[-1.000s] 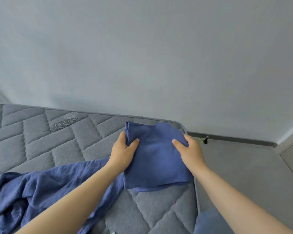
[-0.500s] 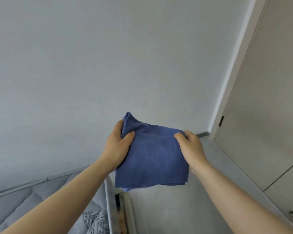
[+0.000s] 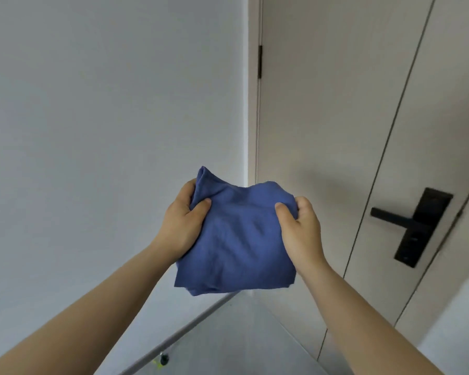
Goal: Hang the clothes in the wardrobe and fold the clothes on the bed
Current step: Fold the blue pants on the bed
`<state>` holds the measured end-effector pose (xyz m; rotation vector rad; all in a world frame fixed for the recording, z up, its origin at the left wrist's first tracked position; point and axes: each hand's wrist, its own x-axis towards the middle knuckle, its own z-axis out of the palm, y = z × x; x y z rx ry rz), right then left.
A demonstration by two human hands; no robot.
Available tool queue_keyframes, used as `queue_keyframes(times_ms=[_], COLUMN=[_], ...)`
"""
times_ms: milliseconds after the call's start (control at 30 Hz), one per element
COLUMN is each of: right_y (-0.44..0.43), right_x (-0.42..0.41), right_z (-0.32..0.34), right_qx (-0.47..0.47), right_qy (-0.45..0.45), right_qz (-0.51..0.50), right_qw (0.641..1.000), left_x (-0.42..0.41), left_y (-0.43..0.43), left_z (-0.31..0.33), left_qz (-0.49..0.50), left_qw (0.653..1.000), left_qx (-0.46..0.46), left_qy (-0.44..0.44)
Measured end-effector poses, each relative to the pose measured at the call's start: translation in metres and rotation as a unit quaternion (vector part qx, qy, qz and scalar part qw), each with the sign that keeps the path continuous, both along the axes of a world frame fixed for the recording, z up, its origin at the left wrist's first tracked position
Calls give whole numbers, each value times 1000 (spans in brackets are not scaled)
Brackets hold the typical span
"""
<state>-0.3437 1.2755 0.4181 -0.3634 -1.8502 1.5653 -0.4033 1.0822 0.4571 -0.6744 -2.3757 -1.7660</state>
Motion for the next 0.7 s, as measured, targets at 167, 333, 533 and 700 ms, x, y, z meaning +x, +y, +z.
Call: queue_keyframes(times_ms=[167, 333, 533, 700], right_y=[35, 56, 80, 78], right_x=[40, 80, 118, 148], right_z=[162, 254, 304, 332], right_qx=[81, 98, 146, 221], right_qy=[83, 168, 225, 236], right_qz=[-55, -125, -221, -321], right_qw=[992, 973, 938, 890], left_x=[19, 37, 42, 41], left_y=[43, 82, 137, 176], left_z=[145, 238, 287, 307], left_qz=[-56, -131, -248, -369], left_qw=[993, 972, 935, 886], left_qx=[53, 111, 164, 218], left_qy=[94, 162, 193, 176])
